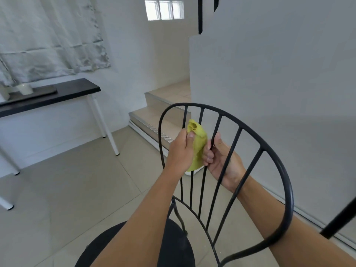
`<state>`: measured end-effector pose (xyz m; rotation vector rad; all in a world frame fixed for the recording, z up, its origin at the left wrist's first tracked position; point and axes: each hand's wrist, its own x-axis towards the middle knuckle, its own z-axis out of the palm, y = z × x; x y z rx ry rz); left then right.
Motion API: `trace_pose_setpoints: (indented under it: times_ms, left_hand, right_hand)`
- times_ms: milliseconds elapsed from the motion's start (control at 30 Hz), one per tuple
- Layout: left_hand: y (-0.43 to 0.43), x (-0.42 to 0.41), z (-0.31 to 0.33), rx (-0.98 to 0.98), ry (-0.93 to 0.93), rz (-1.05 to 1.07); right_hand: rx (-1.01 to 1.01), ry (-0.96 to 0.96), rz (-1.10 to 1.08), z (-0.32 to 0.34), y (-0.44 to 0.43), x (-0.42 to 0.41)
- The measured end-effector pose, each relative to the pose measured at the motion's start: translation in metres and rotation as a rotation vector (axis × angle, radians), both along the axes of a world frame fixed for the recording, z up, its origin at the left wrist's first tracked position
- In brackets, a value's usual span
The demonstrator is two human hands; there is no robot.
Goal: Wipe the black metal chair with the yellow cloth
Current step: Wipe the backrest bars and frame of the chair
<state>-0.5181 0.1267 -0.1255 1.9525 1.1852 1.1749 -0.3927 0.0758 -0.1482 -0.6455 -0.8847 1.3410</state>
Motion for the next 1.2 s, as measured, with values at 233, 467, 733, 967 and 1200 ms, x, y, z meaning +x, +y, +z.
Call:
trace_pose_setpoints:
  times_ms: [233,467,733,967,1200]
  left_hand:
    - [0.016,0.028,0.024,0.044,-0.070,-0.088]
    - [0.023,0.030,0.012,0.124,-0.067,-0.086]
    - [0.015,0.019,-0.046,0.139,-0.114,-0.097]
    - [-0.009,-0.007,-0.167,-0.100,0.070,-0.061]
    - [-0.024,-0.018,-0.206,-0.234,0.095,-0.113]
  right_hand:
    - [-0.007,0.023,0.000,-0.002,0.001,-0.001]
    - [0.003,0.027,0.013,-0.006,0.004,-0.002]
    - [0.033,0.052,0.027,-0.008,0.006,0.000]
    - [0.050,0.032,0.043,-0.009,0.010,0.001]
    - [0.058,0.038,0.071,-0.010,0.017,0.004]
